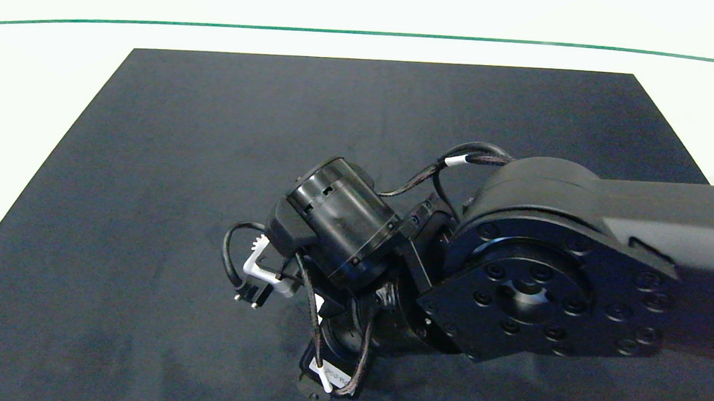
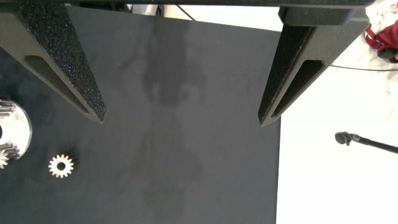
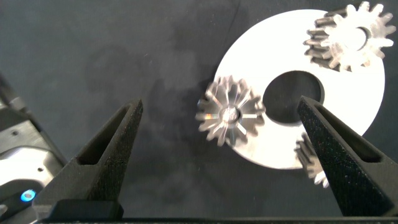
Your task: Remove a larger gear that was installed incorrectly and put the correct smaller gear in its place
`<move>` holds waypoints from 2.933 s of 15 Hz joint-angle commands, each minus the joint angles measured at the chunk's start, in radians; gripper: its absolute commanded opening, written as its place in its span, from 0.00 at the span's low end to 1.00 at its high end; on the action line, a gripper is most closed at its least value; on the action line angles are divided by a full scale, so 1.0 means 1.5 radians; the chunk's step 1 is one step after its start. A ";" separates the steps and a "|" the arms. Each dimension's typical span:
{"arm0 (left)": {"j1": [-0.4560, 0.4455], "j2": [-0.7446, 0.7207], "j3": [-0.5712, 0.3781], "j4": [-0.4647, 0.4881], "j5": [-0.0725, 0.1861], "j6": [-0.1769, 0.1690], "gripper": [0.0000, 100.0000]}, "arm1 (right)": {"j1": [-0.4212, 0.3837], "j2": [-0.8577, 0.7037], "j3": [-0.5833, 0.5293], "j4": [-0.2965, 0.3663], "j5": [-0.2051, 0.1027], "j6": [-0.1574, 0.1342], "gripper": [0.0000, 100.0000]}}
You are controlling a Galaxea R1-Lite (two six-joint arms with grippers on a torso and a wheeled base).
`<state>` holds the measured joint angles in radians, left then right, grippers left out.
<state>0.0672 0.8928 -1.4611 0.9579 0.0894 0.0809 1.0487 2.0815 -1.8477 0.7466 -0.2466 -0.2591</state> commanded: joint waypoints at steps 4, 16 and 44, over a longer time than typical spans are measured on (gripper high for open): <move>0.001 -0.001 -0.001 0.003 0.001 0.000 1.00 | -0.004 0.015 0.003 0.007 -0.026 -0.002 1.00; -0.001 -0.003 -0.001 0.003 0.001 0.000 1.00 | -0.019 0.050 -0.005 0.036 -0.046 -0.001 0.80; -0.001 -0.004 -0.001 0.003 0.001 0.000 1.00 | -0.004 0.003 -0.026 0.037 -0.048 0.024 0.37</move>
<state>0.0645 0.8874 -1.4619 0.9564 0.0898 0.0809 1.0396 2.1249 -1.8900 0.7981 -0.3174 -0.2202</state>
